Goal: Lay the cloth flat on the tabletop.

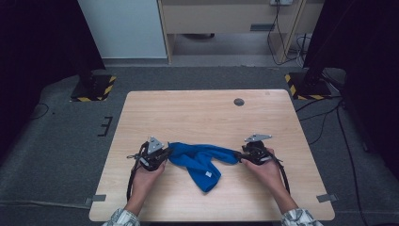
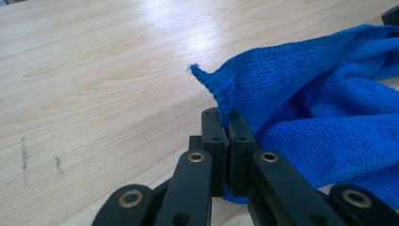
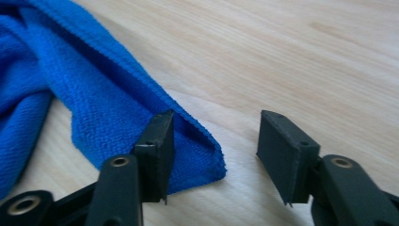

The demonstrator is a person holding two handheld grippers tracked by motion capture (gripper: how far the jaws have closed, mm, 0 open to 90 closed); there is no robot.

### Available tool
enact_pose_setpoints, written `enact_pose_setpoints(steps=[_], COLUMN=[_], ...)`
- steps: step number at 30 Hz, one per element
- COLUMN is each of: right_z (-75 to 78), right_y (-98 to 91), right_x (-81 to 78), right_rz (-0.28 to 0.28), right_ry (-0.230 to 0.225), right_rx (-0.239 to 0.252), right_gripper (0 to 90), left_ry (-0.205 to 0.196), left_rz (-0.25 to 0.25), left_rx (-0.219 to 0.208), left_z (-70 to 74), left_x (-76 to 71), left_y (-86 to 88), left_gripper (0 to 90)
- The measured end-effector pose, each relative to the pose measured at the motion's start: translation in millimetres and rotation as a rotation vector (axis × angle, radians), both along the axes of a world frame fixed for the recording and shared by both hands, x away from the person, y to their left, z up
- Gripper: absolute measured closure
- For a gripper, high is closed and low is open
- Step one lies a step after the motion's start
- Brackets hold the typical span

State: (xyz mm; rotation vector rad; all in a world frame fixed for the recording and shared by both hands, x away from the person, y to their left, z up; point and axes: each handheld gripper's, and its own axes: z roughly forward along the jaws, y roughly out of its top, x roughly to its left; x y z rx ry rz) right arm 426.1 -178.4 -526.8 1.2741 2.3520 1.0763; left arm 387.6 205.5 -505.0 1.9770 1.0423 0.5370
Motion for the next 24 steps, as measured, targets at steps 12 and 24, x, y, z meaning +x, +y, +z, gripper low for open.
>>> enact_pose_setpoints(steps=[12, 24], right_z=[0.3, -0.1], right_y=[11.9, 7.8], right_x=[-12.3, -11.3], right_rz=[0.051, 0.073], right_ry=[-0.026, -0.013], right_rx=[-0.084, -0.059], right_gripper=[73.5, 83.8], left_ry=[0.015, 0.009], left_rz=[0.028, 0.054], left_rx=[-0.003, -0.016], left_z=[-0.7, 1.2], left_x=[2.0, 2.6], left_y=[5.2, 11.6], left_gripper=[88.5, 88.8])
